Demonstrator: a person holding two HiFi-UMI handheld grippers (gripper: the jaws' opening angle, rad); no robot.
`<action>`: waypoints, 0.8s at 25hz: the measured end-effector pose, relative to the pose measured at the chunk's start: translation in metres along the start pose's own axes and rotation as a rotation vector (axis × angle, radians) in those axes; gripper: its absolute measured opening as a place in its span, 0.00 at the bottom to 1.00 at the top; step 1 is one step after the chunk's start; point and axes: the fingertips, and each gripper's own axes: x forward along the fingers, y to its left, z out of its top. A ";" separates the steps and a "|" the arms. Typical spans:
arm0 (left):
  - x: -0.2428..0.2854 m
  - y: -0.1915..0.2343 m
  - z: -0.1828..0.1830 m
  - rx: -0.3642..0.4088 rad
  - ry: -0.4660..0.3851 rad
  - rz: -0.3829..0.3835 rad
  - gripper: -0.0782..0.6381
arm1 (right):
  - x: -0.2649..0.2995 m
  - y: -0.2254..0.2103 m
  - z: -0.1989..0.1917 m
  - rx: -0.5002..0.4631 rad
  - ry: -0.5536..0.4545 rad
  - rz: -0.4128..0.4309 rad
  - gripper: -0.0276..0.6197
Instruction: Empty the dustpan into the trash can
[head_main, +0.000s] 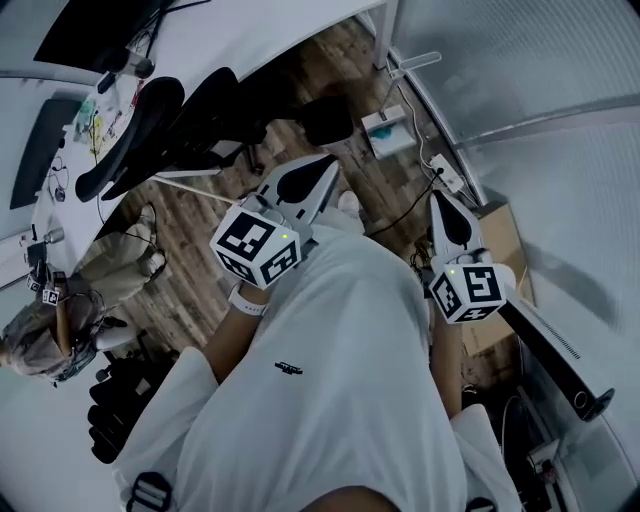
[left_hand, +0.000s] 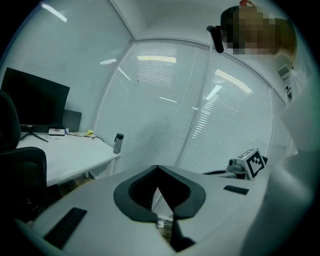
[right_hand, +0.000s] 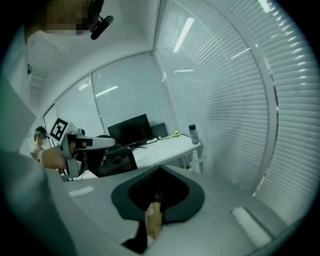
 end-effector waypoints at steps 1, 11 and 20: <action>0.008 0.013 0.006 -0.006 -0.005 -0.002 0.12 | 0.013 -0.002 0.006 -0.007 0.002 -0.002 0.06; 0.050 0.078 0.021 -0.060 -0.012 -0.046 0.12 | 0.086 -0.012 0.041 -0.023 0.019 -0.070 0.06; 0.059 0.083 0.013 -0.091 -0.008 -0.024 0.12 | 0.111 -0.012 0.046 -0.057 0.058 -0.014 0.06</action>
